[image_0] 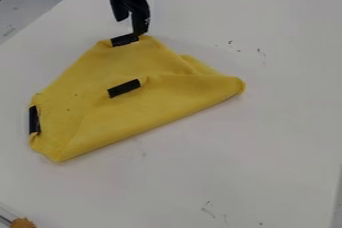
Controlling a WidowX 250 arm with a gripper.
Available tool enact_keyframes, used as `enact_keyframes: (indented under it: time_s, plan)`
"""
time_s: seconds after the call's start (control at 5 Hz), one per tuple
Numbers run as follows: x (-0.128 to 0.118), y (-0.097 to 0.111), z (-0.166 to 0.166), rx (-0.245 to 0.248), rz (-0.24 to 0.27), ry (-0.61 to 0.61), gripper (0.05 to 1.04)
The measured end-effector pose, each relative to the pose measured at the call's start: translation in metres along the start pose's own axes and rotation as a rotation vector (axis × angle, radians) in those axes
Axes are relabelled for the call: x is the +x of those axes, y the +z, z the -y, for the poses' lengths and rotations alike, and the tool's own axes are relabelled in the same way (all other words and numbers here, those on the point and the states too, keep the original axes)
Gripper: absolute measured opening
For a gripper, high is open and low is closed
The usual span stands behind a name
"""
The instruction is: Fold the cloth from top left to bottom right
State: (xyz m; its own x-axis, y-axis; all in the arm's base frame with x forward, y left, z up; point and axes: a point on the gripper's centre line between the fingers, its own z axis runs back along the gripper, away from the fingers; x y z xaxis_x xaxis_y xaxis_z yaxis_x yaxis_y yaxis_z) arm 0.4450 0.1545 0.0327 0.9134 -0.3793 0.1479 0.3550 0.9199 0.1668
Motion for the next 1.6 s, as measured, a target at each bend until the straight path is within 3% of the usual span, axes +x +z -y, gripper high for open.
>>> enact_keyframes:
  time_s: [0.4, 0.8, 1.0, 1.2, 1.4, 1.6]
  plan:
    - [-0.012, -0.011, -0.002, -0.026, -0.035, 0.018, 0.961]
    - [-0.012, -0.014, -0.001, -0.034, -0.031, 0.013, 0.382]
    - [-0.012, -0.014, -0.002, -0.031, -0.029, 0.009, 0.17]
    - [-0.012, -0.016, -0.002, -0.024, -0.025, 0.001, 0.071]
    - [-0.011, -0.013, 0.001, -0.002, -0.025, -0.015, 0.059]
    - [0.0, 0.007, 0.008, 0.056, 0.012, -0.056, 0.058]
